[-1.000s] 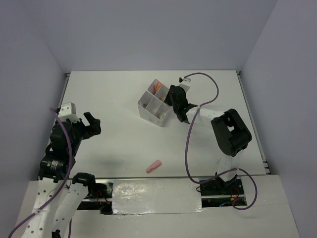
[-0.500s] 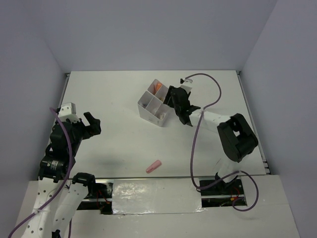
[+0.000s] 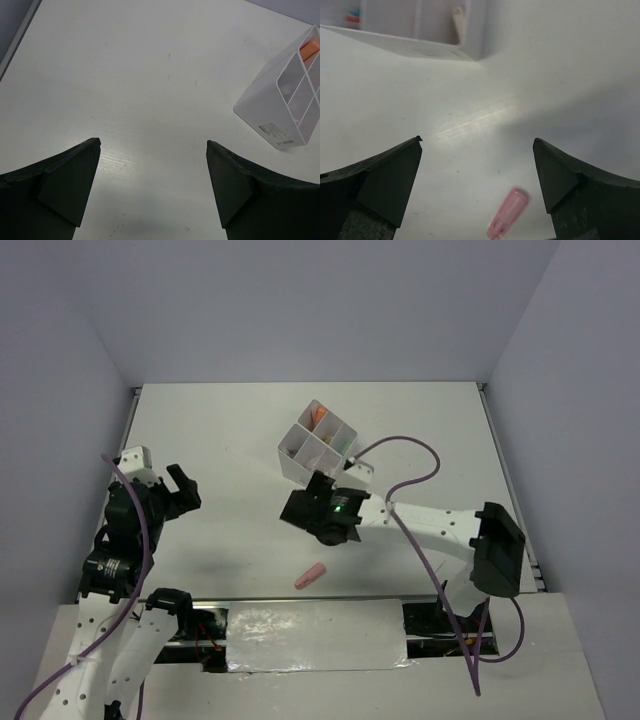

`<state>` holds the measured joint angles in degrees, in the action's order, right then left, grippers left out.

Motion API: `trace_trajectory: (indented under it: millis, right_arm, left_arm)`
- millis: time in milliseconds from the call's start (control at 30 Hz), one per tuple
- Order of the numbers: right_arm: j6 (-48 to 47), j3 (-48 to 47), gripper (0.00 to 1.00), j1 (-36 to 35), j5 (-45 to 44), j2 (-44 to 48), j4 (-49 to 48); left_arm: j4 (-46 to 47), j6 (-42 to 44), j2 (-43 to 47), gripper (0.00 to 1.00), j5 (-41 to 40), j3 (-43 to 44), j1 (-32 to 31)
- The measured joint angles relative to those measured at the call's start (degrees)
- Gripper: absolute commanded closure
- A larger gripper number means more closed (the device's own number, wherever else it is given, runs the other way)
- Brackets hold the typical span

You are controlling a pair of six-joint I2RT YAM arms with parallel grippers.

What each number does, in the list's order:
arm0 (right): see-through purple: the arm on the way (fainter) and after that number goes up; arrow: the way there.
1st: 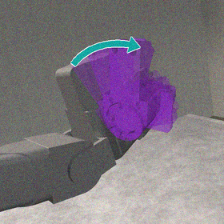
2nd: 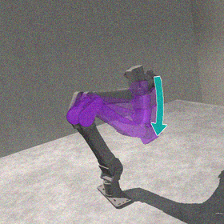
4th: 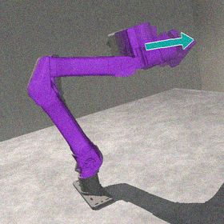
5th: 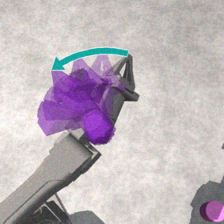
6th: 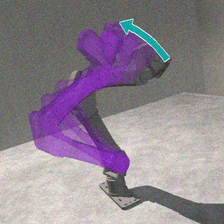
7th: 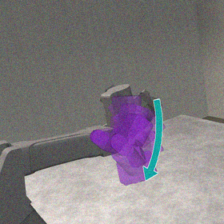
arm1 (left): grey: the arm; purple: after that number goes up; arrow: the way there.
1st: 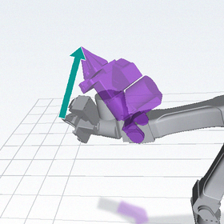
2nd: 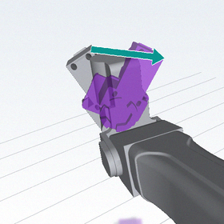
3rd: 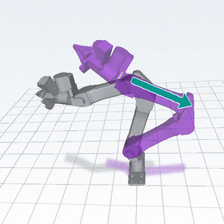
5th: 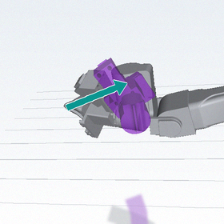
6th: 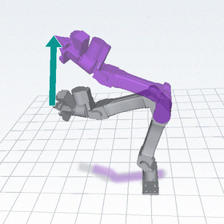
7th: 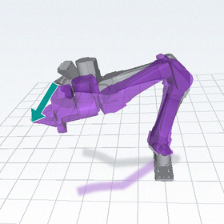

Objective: Sort the stationery into containers
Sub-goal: Pick up the pen from the corner of the board.

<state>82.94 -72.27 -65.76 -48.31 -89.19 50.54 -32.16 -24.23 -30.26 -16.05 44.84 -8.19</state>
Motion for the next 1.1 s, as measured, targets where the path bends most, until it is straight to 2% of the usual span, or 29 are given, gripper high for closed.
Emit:
trace_trajectory:
  millis: [100, 233, 633, 900, 1100]
  right_arm:
    - [13.6, -2.8, 0.0, -5.5, -0.7, -5.4, 12.2]
    - [21.3, -5.0, 0.01, -11.3, 1.2, -12.4, 17.5]
    - [21.4, -2.2, 0.08, -12.0, 9.2, -16.5, 7.7]
    - [21.7, -2.2, 0.09, -14.1, 13.0, -20.2, 6.6]
    - [22.4, -0.3, 0.26, -14.6, 14.5, -20.1, 4.5]
  left_arm:
    - [0.0, 0.0, 0.3, 0.01, 0.0, 0.0, 0.0]
    - [0.0, 0.0, 0.4, 0.01, 0.1, 0.0, 0.0]
    - [0.0, 0.0, 1.2, 0.01, 0.5, 0.0, 0.0]
    - [0.0, 0.0, 1.4, 0.01, 0.5, 0.0, 0.0]
    - [0.0, 0.0, 2.6, 0.01, 0.5, 0.0, 0.0]
